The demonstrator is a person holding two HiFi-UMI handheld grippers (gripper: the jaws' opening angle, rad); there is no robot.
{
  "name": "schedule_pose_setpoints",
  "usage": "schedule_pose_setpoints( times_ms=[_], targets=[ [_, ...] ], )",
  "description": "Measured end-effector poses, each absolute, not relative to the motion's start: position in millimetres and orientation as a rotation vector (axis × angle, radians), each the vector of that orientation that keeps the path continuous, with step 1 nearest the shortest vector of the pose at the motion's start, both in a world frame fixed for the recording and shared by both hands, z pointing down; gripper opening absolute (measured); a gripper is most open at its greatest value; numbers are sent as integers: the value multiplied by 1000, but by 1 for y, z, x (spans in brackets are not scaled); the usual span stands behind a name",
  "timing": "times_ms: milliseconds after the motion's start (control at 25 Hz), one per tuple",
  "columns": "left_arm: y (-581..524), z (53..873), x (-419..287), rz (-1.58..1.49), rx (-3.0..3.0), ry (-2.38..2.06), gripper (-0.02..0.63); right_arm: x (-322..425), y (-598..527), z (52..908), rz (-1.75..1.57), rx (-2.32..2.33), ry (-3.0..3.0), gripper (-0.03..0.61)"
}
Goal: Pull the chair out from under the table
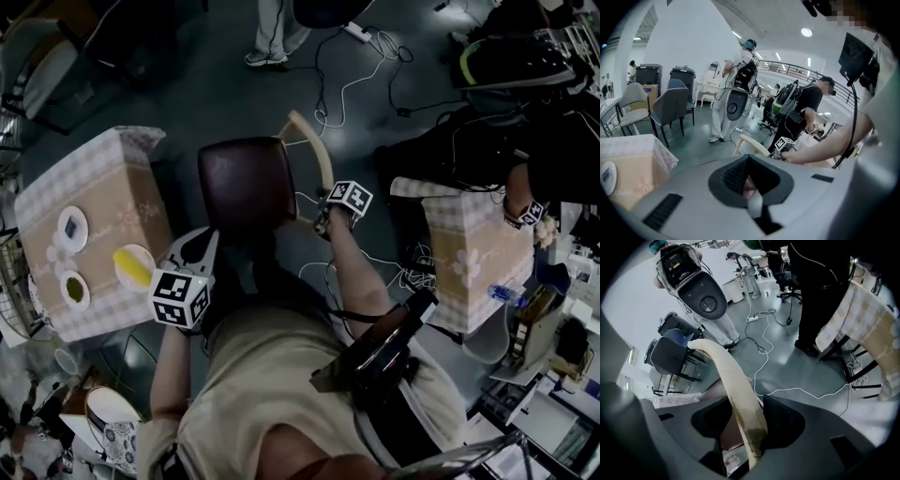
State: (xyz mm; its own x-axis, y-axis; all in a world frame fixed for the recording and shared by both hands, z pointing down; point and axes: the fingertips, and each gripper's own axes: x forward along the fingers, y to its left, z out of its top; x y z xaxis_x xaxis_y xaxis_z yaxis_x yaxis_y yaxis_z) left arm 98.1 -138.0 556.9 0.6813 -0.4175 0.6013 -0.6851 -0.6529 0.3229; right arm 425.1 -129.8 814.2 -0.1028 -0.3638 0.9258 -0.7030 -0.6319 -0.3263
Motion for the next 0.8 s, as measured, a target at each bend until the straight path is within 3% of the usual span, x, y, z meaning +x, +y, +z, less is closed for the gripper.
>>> schedule_pose_setpoints(
  times_ms=[600,800],
  targets=[
    [-134,557,108,679,2373,-814,5,434,-129,807,1712,1803,-1237,205],
    [-134,550,128,677,2410,-799,5,445,-151,773,1635,1824,-1364,125]
  ],
)
